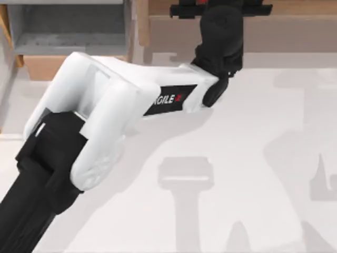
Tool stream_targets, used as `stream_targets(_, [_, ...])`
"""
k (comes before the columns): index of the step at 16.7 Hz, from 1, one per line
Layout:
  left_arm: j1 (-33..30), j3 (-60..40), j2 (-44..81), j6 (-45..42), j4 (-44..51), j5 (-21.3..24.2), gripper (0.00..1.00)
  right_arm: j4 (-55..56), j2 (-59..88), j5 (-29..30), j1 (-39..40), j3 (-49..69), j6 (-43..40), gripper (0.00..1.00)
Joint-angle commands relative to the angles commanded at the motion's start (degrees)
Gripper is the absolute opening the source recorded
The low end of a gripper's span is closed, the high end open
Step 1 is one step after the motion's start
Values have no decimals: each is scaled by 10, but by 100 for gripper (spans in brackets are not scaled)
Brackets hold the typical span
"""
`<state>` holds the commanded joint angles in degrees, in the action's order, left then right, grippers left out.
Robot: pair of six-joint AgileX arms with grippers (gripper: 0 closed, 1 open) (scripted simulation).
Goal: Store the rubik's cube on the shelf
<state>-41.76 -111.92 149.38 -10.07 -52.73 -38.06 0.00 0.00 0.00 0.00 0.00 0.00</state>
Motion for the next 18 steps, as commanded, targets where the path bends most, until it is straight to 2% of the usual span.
stream_targets(6, [0,0,0,0,0,0,98,0,0,0,0,0,0,100])
stream_targets(16, [-2,0,0,0,0,0,100,0,0,0,0,0,0,100])
stream_targets(18, [-3,16,-7,-8,-5,12,100,0,0,0,0,0,0,100])
